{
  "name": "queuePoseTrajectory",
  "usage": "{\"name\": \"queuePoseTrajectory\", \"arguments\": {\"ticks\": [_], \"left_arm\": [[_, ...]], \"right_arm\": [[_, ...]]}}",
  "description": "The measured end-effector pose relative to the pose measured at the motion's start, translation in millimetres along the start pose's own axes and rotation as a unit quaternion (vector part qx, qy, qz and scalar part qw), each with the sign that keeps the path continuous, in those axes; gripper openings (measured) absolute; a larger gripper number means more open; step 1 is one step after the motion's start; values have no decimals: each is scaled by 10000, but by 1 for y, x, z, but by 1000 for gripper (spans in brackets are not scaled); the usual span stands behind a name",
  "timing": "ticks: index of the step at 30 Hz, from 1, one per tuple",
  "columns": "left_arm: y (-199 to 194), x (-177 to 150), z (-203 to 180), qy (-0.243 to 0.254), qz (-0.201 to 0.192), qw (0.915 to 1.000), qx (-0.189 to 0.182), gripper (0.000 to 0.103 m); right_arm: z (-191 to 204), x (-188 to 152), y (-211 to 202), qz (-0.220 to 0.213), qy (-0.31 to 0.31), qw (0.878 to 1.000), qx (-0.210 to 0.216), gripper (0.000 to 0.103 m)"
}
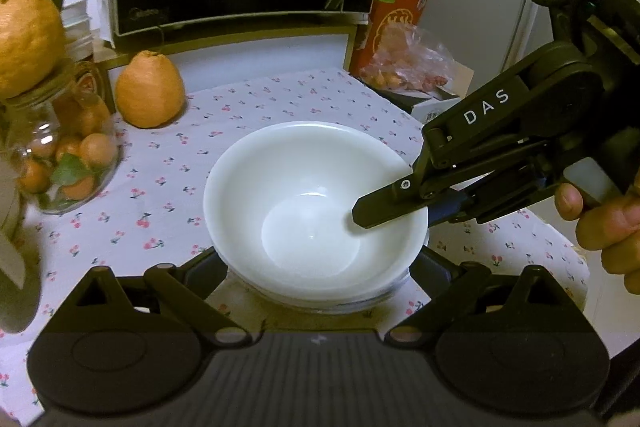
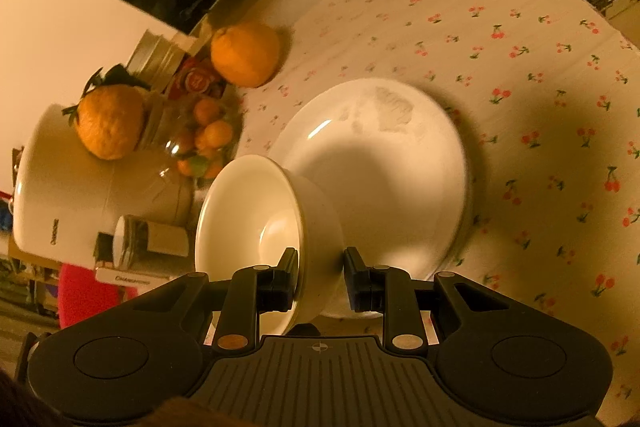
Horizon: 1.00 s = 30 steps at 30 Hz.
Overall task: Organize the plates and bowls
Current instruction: 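Lift the nested bowls with the right gripper onto the plate stack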
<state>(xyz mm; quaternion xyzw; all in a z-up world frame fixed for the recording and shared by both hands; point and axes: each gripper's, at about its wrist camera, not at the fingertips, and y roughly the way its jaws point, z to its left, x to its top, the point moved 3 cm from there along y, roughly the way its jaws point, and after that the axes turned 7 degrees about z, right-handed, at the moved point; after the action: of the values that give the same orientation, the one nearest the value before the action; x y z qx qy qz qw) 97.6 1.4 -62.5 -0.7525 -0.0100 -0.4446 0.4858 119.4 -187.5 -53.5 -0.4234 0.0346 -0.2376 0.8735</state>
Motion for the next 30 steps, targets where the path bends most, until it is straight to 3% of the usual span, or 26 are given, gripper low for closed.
{"name": "queuePoseTrajectory", "arguments": {"ticks": [12,30], "left_arm": [[34,14,-7,-81,142,9999,-30,97],[43,23,-12,-85,0,9998,155,97]], "right_arm": [[-26,21,2,-106,273,9995,-93,24],[-34,31,3,-139,487,9987,-11,25]]}}
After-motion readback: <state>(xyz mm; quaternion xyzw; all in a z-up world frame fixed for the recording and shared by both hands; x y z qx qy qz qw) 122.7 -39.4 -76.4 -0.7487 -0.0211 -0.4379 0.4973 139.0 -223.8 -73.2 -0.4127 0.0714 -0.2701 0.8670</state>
